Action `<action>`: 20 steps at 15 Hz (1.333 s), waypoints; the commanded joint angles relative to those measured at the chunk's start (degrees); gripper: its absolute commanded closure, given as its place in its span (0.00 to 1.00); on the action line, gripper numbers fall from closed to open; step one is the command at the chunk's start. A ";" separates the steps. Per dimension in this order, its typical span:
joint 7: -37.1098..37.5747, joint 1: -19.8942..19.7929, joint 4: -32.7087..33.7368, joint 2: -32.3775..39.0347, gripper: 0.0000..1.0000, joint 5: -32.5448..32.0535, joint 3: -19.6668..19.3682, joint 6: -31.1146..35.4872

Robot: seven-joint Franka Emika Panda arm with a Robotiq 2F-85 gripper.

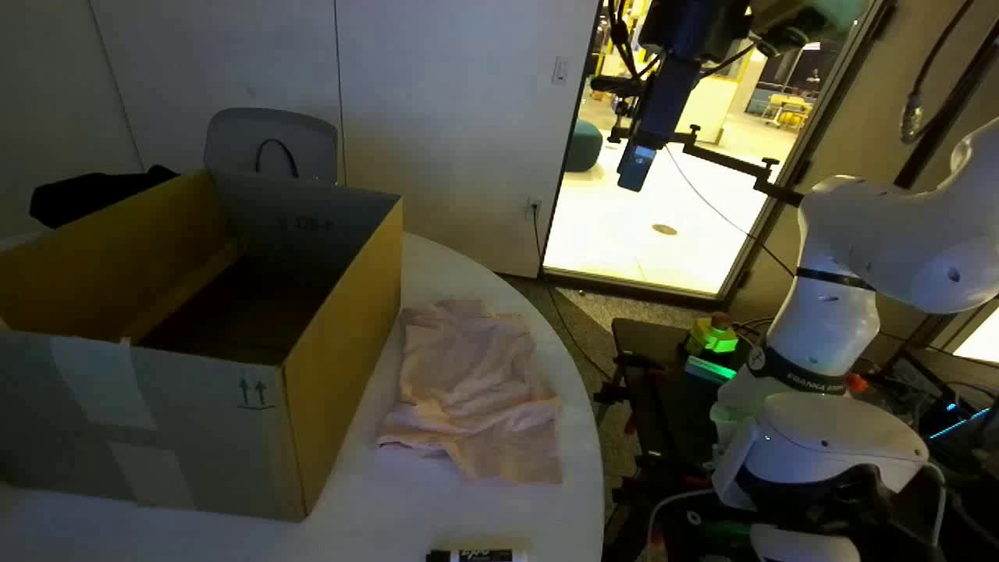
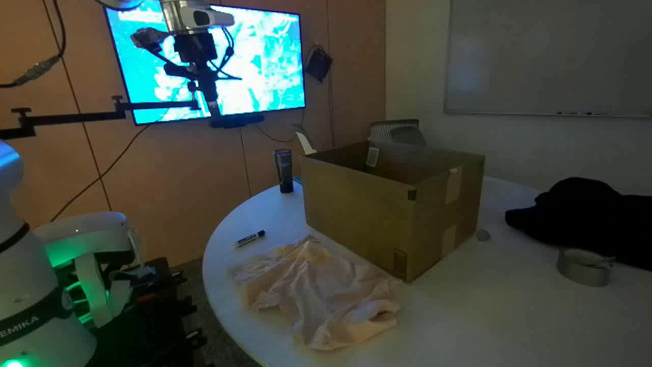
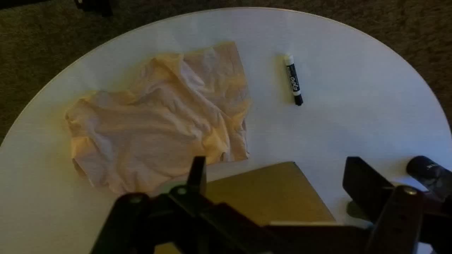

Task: Put the marker on the shirt, then wrap the marker in the shirt and put it in the box

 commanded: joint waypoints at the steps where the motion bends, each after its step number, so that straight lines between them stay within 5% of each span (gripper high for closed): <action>1: -0.08 -0.18 0.46 -0.03 0.00 0.06 0.10 -0.17; 12: -0.22 0.50 0.07 0.99 0.00 -0.10 1.54 0.73; 20: 0.68 1.42 -4.97 12.19 0.00 -1.46 6.18 17.07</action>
